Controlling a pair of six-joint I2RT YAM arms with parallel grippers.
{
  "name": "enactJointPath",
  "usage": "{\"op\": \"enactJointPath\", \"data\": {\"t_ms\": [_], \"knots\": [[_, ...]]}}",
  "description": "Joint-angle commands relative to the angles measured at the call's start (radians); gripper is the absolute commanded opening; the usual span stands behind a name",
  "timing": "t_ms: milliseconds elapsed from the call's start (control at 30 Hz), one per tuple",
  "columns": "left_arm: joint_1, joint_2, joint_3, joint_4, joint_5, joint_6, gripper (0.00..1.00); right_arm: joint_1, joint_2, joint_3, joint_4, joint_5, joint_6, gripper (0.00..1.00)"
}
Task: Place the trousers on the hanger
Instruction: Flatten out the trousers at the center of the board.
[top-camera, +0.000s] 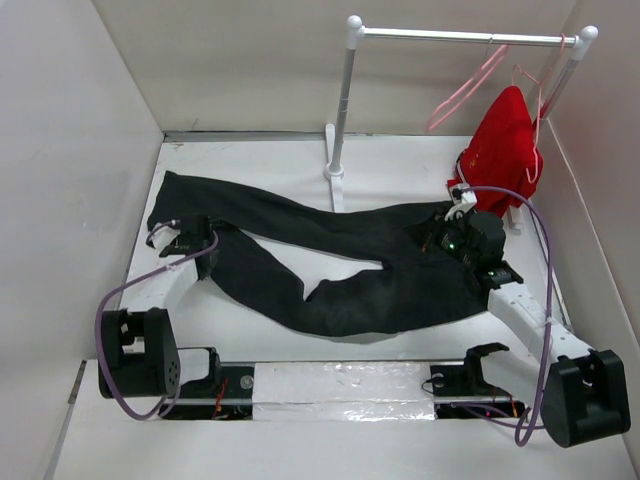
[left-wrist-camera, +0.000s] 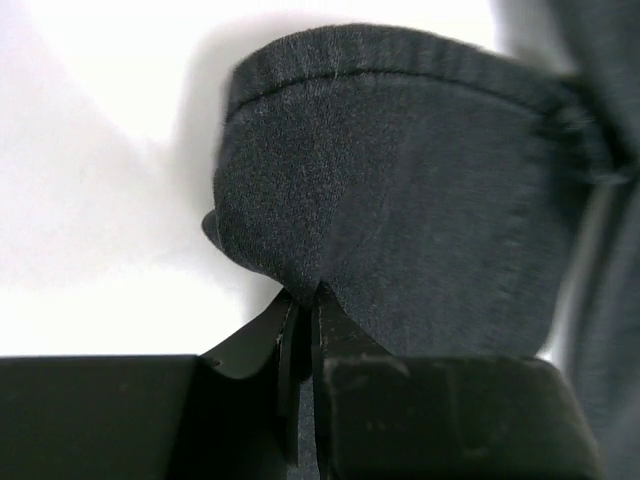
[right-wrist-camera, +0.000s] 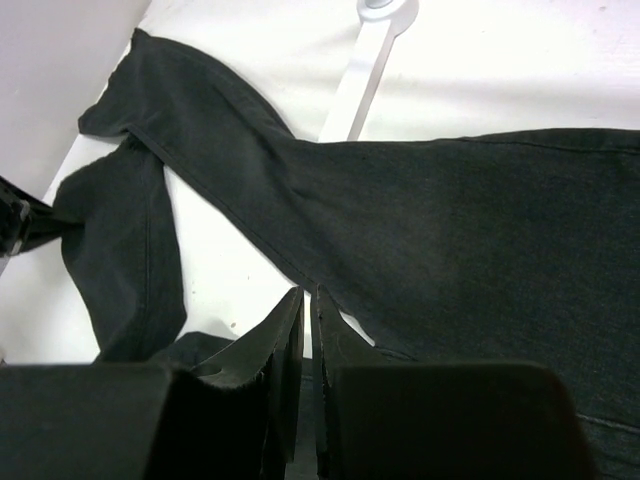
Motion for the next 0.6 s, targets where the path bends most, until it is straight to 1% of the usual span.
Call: {"op": "enactJointPath", "data": {"t_ms": [0, 100, 133, 200, 233, 267, 300, 333, 367, 467, 567], "knots": [[0.005, -0.053, 0.071, 0.006, -0.061, 0.057, 0.0, -0.018, -0.017, -0.002, 0.054, 0.009, -0.009, 0.13], [0.005, -0.231, 0.091, -0.006, -0.07, 0.129, 0.0, -0.018, 0.009, -0.004, 0.063, 0.008, -0.009, 0.14], [0.005, -0.345, 0.1, -0.009, -0.07, 0.149, 0.0, -0.018, 0.02, -0.002, 0.067, 0.006, -0.005, 0.15], [0.005, -0.458, 0.114, -0.015, -0.071, 0.212, 0.0, -0.018, 0.047, -0.002, 0.071, 0.014, -0.003, 0.22], [0.005, -0.546, 0.135, -0.024, -0.087, 0.231, 0.0, -0.018, 0.055, -0.002, 0.066, 0.028, -0.003, 0.25], [0.005, -0.576, 0.149, -0.037, -0.1, 0.24, 0.0, -0.018, 0.067, 0.001, 0.066, 0.038, -0.002, 0.34], [0.005, -0.601, 0.163, -0.069, -0.11, 0.26, 0.0, -0.009, 0.073, 0.002, 0.061, 0.048, -0.005, 0.39], [0.005, -0.625, 0.193, -0.084, -0.129, 0.272, 0.0, -0.009, 0.076, 0.005, 0.048, 0.068, -0.006, 0.5], [0.005, -0.63, 0.207, -0.099, -0.143, 0.283, 0.0, -0.009, 0.081, 0.01, 0.041, 0.074, -0.006, 0.56], [0.005, -0.656, 0.223, -0.144, -0.191, 0.304, 0.0, -0.02, 0.08, 0.016, -0.004, 0.118, -0.009, 0.67], [0.005, -0.707, 0.197, -0.114, -0.212, 0.335, 0.0, -0.046, 0.06, 0.016, -0.055, 0.164, -0.003, 0.71]]}}
